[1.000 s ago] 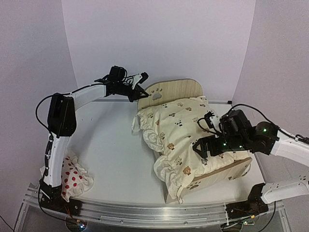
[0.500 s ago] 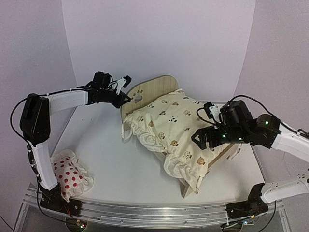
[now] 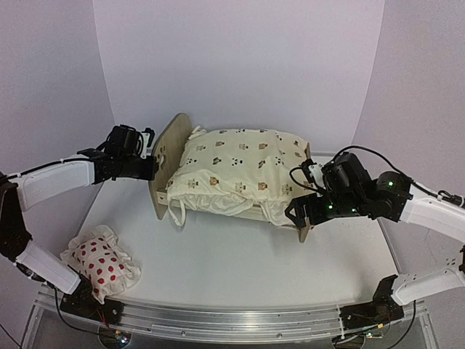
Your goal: Set up the pet bed
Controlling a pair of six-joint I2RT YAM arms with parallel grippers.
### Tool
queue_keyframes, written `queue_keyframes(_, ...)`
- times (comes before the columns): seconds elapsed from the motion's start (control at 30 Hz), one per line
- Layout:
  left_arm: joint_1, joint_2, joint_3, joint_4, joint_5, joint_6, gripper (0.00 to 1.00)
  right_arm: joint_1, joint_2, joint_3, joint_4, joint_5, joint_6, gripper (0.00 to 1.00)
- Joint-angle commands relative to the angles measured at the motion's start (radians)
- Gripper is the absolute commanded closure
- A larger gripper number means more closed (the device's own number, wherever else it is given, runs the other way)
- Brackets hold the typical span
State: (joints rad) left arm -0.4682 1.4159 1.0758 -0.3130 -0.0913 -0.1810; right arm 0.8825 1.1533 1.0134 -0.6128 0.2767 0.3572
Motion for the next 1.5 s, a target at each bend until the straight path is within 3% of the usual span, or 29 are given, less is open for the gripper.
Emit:
queue_keyframes(0.0, -0.102, -0.115, -0.068, -0.085, -0.012, -0.279, 1.00, 0.003, 0.045, 0.028, 0.018, -0.091, -0.008, 0.02)
queue_keyframes(0.27, -0.163, -0.179, -0.138, -0.103, 0.115, -0.406, 1.00, 0.027, 0.180, 0.083, 0.173, -0.337, -0.062, 0.02)
queue_keyframes(0.5, -0.182, -0.213, -0.162, -0.067, 0.187, -0.372, 1.00, 0.152, 0.363, 0.175, 0.316, -0.390, -0.199, 0.06)
queue_keyframes(0.73, -0.182, -0.259, -0.192, -0.046, 0.231, -0.360, 0.96, 0.214, 0.586, 0.306, 0.456, -0.386, -0.249, 0.17)
queue_keyframes(0.93, -0.182, -0.314, -0.213, -0.060, 0.180, -0.331, 0.78, 0.262, 0.753, 0.439, 0.525, -0.363, -0.328, 0.23)
queue_keyframes(1.07, -0.182, -0.354, -0.239, -0.056, 0.137, -0.327, 0.55, 0.273, 0.846, 0.493, 0.583, -0.346, -0.346, 0.26)
queue_keyframes(1.17, -0.181, -0.380, -0.253, -0.056, 0.119, -0.322, 0.43, 0.277, 0.901, 0.526, 0.603, -0.325, -0.348, 0.28)
queue_keyframes(1.47, -0.181, -0.449, -0.253, -0.112, 0.054, -0.294, 0.36, 0.296, 0.967, 0.548, 0.642, -0.237, -0.391, 0.38)
